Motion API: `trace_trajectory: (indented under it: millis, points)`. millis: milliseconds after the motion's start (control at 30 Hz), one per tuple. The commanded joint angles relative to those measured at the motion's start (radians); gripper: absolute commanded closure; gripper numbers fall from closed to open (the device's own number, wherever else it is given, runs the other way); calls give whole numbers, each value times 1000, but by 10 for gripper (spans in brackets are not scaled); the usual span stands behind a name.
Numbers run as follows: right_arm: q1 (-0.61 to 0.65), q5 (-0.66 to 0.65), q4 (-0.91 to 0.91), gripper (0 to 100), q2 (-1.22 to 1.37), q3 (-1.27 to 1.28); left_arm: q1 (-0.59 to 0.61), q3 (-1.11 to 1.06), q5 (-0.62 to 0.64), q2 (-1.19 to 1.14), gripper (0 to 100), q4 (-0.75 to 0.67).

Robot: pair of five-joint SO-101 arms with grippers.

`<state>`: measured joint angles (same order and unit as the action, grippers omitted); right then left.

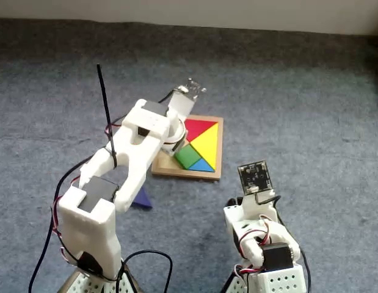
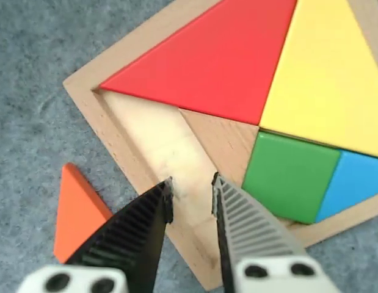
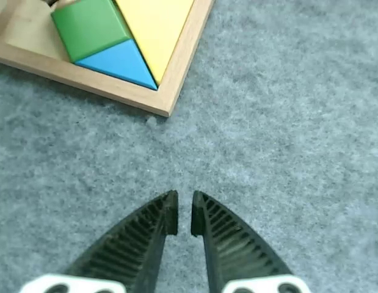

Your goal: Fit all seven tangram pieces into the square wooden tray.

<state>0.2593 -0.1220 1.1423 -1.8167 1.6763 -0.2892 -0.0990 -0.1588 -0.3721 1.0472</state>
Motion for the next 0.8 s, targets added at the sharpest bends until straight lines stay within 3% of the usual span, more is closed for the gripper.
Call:
trace_trajectory:
  millis: [0,300,533,767]
  points:
    - [-12,9,4,943,-13,119,-7,1,2,90,874,-8]
    - [-12,9,2,943,-13,119,-38,-220,2,318,870,-9]
    - [-12,9,2,943,-13,119,-85,-259,2,308,870,-64]
    - [-12,9,2,943,-13,119,-90,-182,3,133,872,-140]
